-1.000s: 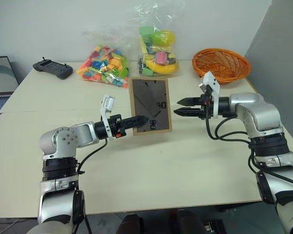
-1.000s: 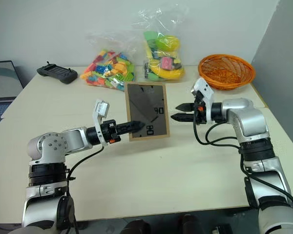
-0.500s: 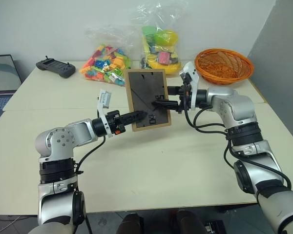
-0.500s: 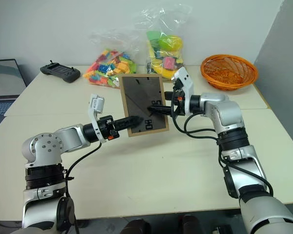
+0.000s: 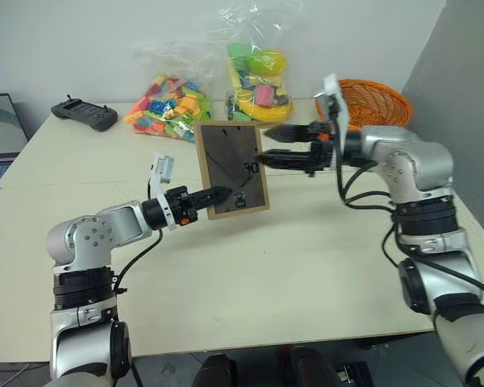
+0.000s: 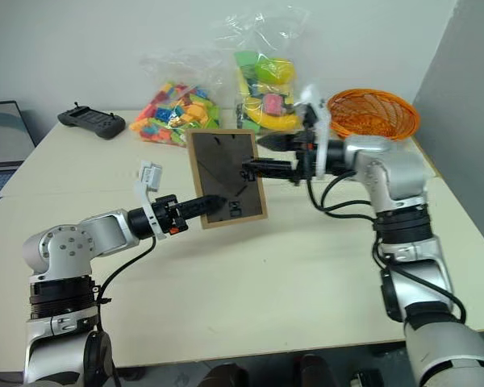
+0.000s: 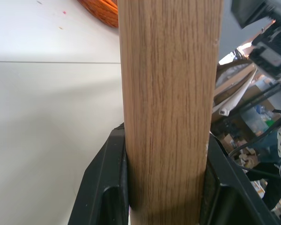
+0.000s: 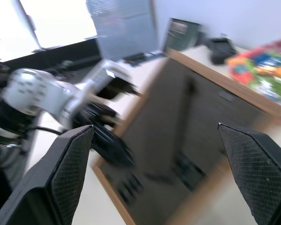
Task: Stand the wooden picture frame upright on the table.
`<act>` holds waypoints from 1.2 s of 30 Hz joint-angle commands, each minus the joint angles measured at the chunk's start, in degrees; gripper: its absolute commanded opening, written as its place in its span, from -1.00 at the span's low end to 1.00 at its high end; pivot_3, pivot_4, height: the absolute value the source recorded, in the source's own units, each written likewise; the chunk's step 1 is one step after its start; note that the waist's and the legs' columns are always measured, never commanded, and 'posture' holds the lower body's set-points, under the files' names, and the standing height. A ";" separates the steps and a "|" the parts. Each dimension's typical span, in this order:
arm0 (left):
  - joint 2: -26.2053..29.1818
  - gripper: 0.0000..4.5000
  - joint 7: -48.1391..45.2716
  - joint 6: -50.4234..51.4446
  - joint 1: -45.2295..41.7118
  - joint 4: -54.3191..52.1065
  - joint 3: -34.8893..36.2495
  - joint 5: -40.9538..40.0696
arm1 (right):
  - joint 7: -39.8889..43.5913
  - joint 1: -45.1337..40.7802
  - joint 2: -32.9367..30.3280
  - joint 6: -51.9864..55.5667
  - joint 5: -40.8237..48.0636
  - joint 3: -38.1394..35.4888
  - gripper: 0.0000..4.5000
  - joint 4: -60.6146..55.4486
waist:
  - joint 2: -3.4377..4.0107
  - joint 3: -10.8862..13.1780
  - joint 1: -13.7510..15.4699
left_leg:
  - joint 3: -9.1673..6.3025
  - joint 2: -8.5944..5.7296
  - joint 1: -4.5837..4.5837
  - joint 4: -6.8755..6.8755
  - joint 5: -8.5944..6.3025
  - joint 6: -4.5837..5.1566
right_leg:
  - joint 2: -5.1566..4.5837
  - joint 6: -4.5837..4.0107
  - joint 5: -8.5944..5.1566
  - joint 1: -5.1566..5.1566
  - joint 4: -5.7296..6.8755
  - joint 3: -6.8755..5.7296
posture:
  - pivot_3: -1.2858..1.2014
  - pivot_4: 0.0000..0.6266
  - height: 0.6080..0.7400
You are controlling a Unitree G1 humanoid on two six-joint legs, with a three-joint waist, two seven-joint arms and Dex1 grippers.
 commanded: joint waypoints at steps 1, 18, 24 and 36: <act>0.65 -0.43 -0.94 -1.70 -2.07 -0.95 0.23 -1.16 | -5.52 -0.98 4.12 -3.68 -3.10 2.04 0.99 2.17 | 0.00 0.00 0.21 | 0.01 -0.02 -0.04 0.00 0.00 -0.01 | -0.02 0.00 0.00 -0.04 0.01 0.01 | 0.03 -0.52 1.00; 0.87 -0.43 -0.68 -1.67 -1.25 -2.17 -0.08 -2.03 | -3.02 0.94 3.37 -2.61 -0.02 0.76 0.99 -0.90 | -0.01 0.00 0.37 | 0.02 -0.09 -0.12 0.01 0.01 -0.01 | -0.11 0.01 0.01 -0.11 0.00 -0.02 | 0.03 -0.52 1.00; 1.68 -0.43 -1.40 -1.48 -1.36 -1.67 -0.16 -1.97 | 3.04 2.40 0.66 8.25 10.72 -0.81 0.99 -9.43 | -0.01 0.00 0.45 | 0.01 -0.10 -0.13 0.01 0.00 0.00 | -0.11 0.01 0.01 -0.10 -0.03 -0.03 | 0.03 -0.52 1.00; 2.59 -0.43 -0.75 6.59 -0.49 -1.27 1.88 -6.76 | 2.34 7.86 -11.23 -7.51 -1.08 0.66 0.99 -4.92 | -0.03 0.00 0.59 | 0.03 -0.11 -0.12 0.02 -0.03 0.05 | -0.11 0.01 0.01 -0.07 -0.04 -0.03 | 0.03 -0.52 1.00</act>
